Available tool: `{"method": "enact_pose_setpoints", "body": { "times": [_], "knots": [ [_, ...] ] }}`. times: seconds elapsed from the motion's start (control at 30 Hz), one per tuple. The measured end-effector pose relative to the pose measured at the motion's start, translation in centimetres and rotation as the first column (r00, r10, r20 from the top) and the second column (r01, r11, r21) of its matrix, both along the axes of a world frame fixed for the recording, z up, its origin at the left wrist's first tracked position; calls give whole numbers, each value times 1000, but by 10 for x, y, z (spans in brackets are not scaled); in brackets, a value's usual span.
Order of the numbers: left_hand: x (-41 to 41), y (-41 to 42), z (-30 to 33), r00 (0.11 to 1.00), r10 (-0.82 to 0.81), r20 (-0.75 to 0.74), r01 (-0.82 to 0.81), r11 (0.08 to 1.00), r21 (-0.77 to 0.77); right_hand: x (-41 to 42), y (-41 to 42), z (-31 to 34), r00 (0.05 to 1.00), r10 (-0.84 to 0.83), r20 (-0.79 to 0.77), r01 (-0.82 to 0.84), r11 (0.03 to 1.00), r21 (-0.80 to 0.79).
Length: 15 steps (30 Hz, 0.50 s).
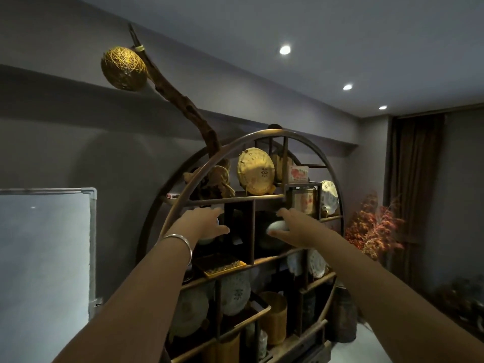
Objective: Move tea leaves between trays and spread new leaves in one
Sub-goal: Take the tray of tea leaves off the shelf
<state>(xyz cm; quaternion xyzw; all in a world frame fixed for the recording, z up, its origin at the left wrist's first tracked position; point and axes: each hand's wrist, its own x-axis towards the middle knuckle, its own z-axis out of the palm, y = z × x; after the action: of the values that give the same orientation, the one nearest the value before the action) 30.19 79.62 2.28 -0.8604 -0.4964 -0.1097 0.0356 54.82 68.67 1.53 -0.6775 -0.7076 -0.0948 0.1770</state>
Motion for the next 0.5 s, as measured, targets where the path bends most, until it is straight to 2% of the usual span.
{"method": "enact_pose_setpoints", "body": {
  "times": [0.1, 0.4, 0.5],
  "knots": [
    [15, 39, -4, 1000, 15, -26, -15, 1000, -6, 19, 47, -3, 1000, 5, -19, -5, 1000, -20],
    [38, 180, -37, 999, 28, 28, -26, 997, -68, 46, 205, -36, 999, 40, -25, -41, 997, -60],
    [41, 230, -50, 999, 12, 46, -6, 994, -113, 49, 260, -47, 995, 62, -72, -68, 995, -76]
  ]
}}
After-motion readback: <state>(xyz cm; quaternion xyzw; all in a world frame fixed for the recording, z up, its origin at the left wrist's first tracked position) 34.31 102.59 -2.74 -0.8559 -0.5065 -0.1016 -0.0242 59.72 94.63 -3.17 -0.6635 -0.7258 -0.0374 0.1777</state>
